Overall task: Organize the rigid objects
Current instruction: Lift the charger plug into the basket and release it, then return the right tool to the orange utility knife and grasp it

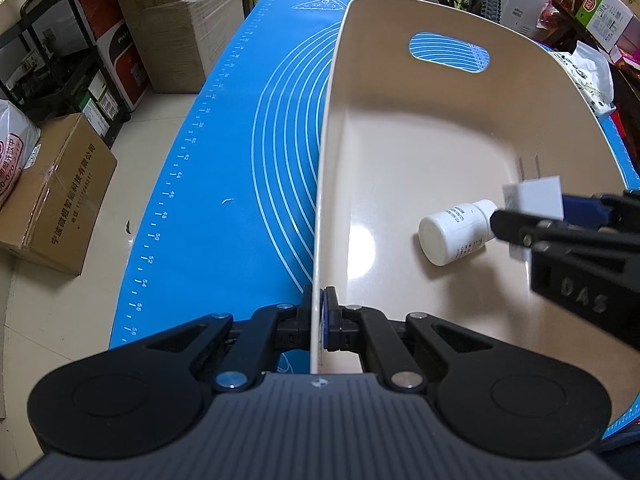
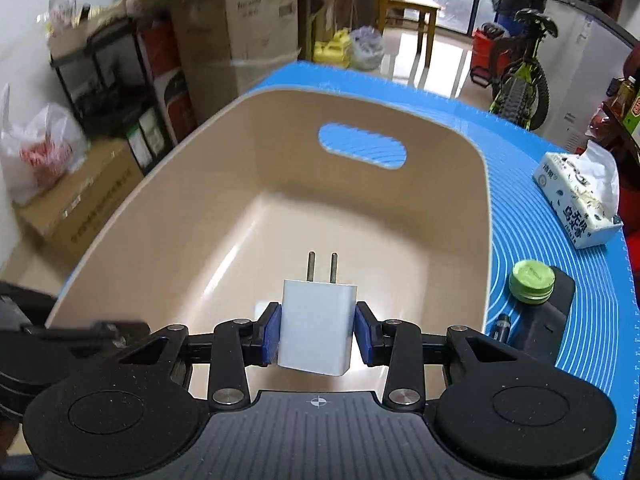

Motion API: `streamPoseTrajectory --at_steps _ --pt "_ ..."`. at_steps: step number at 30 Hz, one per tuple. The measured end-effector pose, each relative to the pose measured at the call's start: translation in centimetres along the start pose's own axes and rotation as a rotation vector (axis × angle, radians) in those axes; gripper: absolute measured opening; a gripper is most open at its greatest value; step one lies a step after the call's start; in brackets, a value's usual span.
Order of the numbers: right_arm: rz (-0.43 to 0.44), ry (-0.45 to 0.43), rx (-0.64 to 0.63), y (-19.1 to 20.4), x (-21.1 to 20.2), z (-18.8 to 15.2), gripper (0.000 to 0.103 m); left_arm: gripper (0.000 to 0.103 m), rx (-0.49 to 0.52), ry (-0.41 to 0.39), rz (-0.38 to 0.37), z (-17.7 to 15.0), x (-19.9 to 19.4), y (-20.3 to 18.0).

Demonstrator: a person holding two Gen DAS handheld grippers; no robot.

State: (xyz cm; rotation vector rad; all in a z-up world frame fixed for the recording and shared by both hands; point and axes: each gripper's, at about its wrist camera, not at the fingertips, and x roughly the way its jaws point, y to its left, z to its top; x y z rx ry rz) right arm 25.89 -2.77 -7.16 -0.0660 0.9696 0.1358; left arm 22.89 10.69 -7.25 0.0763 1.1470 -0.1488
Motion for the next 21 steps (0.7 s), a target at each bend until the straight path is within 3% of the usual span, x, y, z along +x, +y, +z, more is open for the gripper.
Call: streamPoseTrajectory --at_steps 10,18,21 --pt "-0.001 0.066 -0.006 0.2 0.9 -0.7 0.049 0.004 0.002 -0.001 0.007 0.0 0.0 -0.1" --pt "0.041 -0.011 0.038 -1.3 -1.2 -0.7 0.053 0.005 -0.003 -0.001 0.008 -0.1 -0.1 -0.1" --pt "0.029 -0.064 0.054 -2.3 -2.9 -0.7 0.063 0.005 -0.004 -0.001 0.01 0.0 -0.2 -0.2"
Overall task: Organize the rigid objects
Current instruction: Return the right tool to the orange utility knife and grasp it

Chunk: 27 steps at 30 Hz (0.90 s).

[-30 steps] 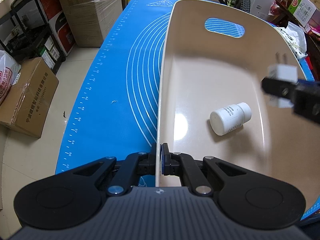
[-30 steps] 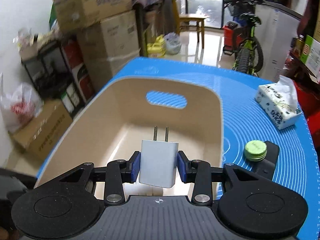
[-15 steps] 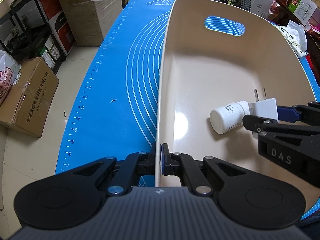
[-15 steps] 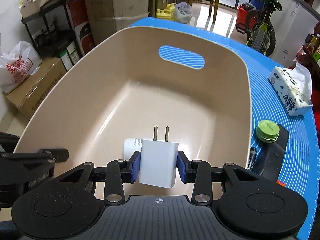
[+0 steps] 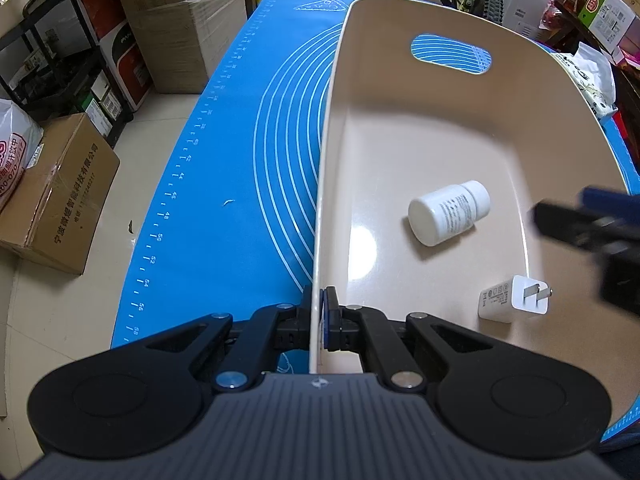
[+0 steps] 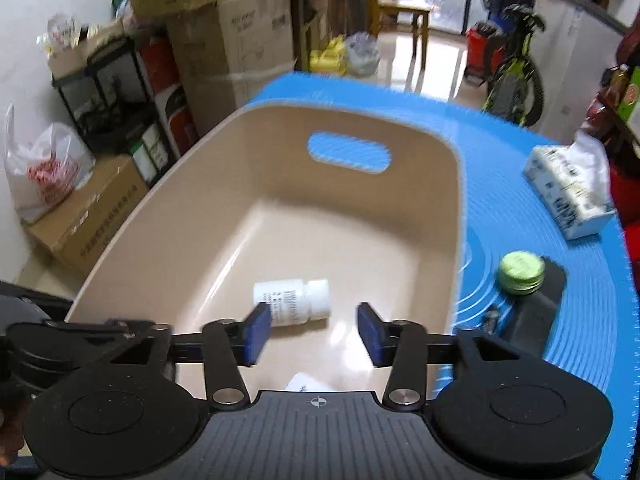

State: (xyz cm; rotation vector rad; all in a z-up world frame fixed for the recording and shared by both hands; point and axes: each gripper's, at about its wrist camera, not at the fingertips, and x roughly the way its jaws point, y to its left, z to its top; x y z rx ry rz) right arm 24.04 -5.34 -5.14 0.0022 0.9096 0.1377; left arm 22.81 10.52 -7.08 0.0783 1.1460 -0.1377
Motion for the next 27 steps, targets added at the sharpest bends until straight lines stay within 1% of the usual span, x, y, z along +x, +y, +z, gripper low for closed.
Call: streamPoseTrajectory --at_steps 2,6,9,11,15,20,23,25,27 --pt "-0.008 -0.039 0.025 -1.0 -1.3 0.2 0.065 0.005 0.001 0.0 0.003 0.0 0.0 -0.1" --pt "-0.02 -0.086 0.11 -3.9 -3.5 0.5 0.066 0.005 -0.001 0.0 0.007 0.0 0.0 -0.1" --pt "-0.057 -0.109 0.15 -6.4 -4.5 0.4 0.067 0.005 -0.002 0.0 0.007 0.0 0.0 -0.1" --pt "-0.086 -0.104 0.173 -8.0 -4.7 0.1 0.067 0.005 0.0 0.0 0.01 0.0 0.0 -0.2" --pt "-0.139 -0.074 0.242 -11.5 -4.0 -1.0 0.067 0.005 0.002 0.0 0.012 0.0 -0.1 -0.2" --pt "-0.203 -0.021 0.273 -13.6 -3.0 -2.2 0.067 0.005 0.0 0.001 0.014 0.1 -0.2 -0.3" --pt "-0.212 0.022 0.292 -14.5 -2.0 -2.7 0.067 0.005 0.0 0.001 0.014 0.1 -0.2 -0.3" --pt "-0.213 0.068 0.305 -15.1 -0.9 -3.1 0.067 0.005 0.0 0.001 0.014 0.1 -0.2 -0.3" --pt "-0.207 0.109 0.33 -15.6 0.0 -3.7 0.065 0.005 0.0 0.001 0.013 0.1 -0.2 -0.3"
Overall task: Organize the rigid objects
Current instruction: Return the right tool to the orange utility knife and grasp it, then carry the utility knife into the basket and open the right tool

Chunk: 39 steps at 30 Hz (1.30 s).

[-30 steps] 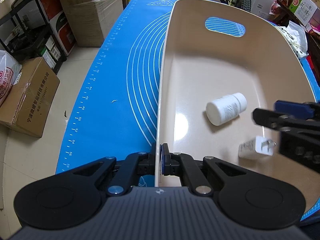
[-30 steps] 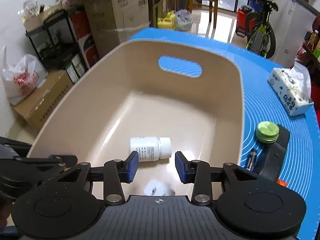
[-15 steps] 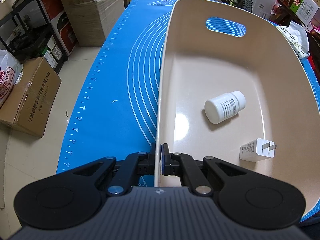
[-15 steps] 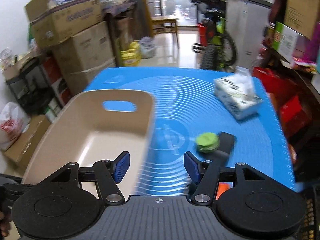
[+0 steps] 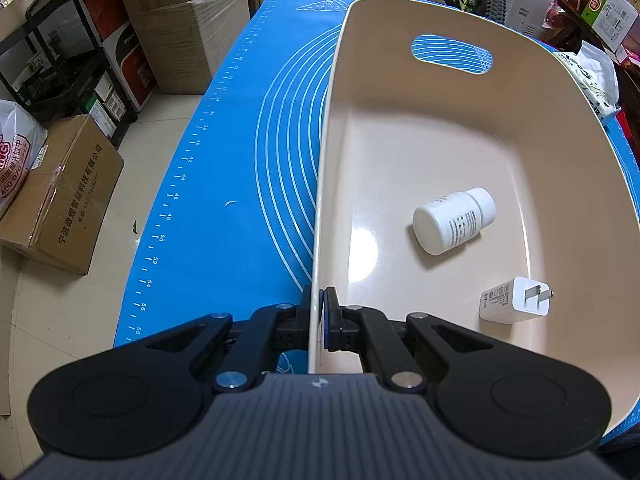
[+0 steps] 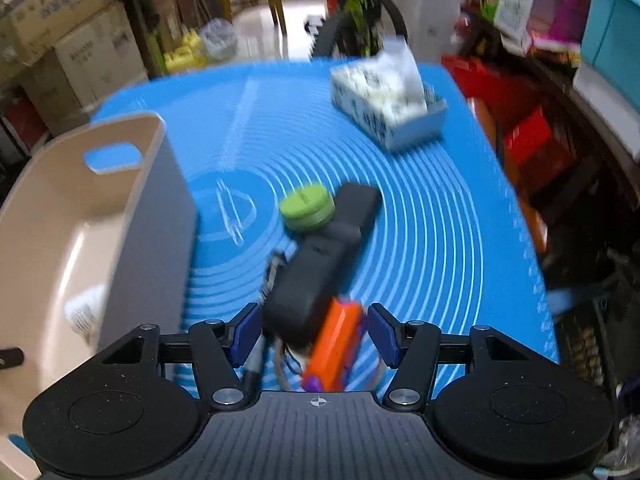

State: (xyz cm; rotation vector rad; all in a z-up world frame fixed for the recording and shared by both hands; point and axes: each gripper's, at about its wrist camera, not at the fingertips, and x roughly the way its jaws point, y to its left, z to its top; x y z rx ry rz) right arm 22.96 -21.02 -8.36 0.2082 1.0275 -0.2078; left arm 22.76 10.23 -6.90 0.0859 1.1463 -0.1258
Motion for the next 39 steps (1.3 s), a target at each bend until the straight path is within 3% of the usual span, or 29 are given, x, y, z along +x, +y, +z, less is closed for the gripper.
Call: streamPoseTrajectory --at_steps 5,17,21,24,25,29,39 --pt "0.013 0.082 0.063 -1.1 1.9 -0.9 0.061 0.005 0.002 0.0 0.002 0.0 0.0 0.0" --pt "0.014 0.126 0.057 -0.9 4.0 -1.2 0.056 0.005 -0.003 -0.003 -0.004 0.0 -0.1 0.1" --pt "-0.017 0.15 0.041 -0.9 4.8 -1.2 0.05 0.005 -0.003 -0.003 -0.004 0.0 -0.1 0.1" --pt "0.003 0.165 0.084 -1.6 5.5 -1.2 0.049 0.005 -0.004 -0.003 -0.004 0.0 -0.1 0.1" --pt "0.007 0.167 0.093 -1.7 5.6 -1.2 0.042 0.005 -0.003 -0.003 -0.003 0.0 -0.1 0.1" --pt "0.014 0.158 0.109 -2.0 5.4 -1.2 0.031 0.005 -0.003 -0.003 -0.004 0.0 -0.1 0.1" --pt "0.042 0.093 0.146 -2.8 3.0 -1.0 0.031 0.005 -0.007 -0.003 -0.004 0.0 0.0 0.1"
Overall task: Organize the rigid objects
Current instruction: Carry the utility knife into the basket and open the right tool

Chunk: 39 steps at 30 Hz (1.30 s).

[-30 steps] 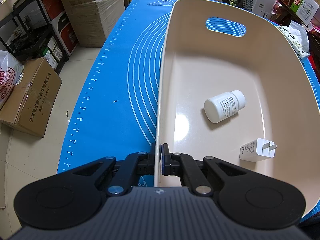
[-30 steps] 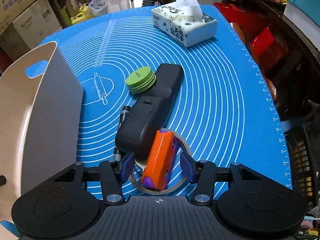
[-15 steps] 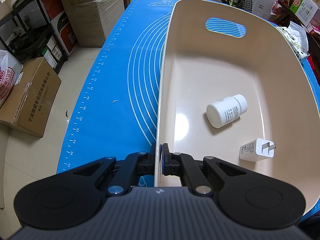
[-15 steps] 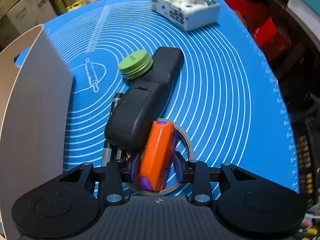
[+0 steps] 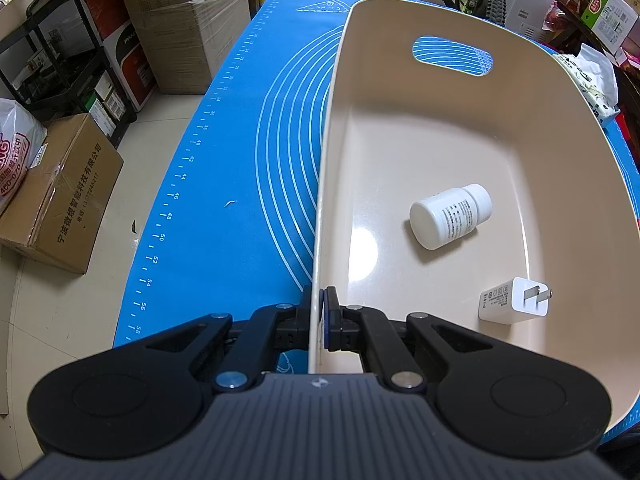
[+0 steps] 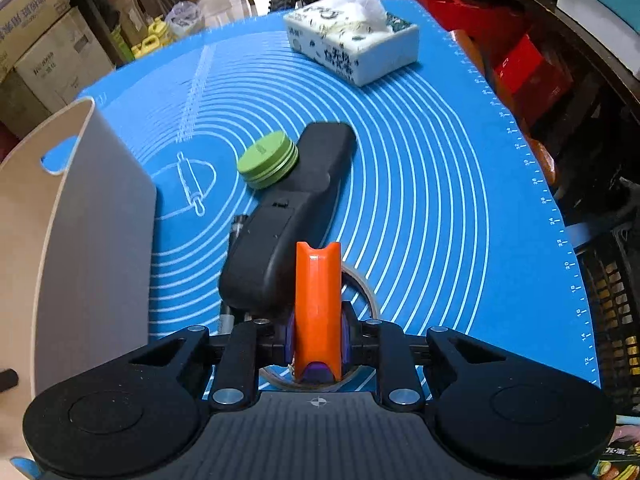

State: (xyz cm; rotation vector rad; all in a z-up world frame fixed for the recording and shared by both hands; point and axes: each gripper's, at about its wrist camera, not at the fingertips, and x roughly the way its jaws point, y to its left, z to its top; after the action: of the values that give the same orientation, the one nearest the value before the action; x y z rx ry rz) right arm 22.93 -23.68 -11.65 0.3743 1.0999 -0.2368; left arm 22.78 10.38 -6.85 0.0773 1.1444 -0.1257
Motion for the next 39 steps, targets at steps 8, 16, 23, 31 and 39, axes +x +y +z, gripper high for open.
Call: streamPoseTrajectory --at_steps 8,16,23,31,39 --pt "0.035 -0.058 0.065 -1.1 -1.9 0.4 0.031 0.005 0.0 0.0 -0.001 0.0 0.0 0.0" --pt "0.081 -0.168 0.098 -1.3 -5.5 0.8 0.031 0.005 0.0 0.0 0.001 0.0 0.0 0.0" --pt "0.081 -0.304 0.069 0.0 -8.9 1.2 0.031 0.005 0.001 0.0 0.002 0.0 0.0 0.0" --pt "0.159 -0.445 0.057 2.3 -13.0 1.6 0.031 0.005 0.001 -0.001 0.003 0.0 0.0 0.1" --pt "0.271 -0.479 0.013 6.7 -14.4 2.0 0.031 0.005 0.001 0.0 0.005 0.0 0.0 0.1"
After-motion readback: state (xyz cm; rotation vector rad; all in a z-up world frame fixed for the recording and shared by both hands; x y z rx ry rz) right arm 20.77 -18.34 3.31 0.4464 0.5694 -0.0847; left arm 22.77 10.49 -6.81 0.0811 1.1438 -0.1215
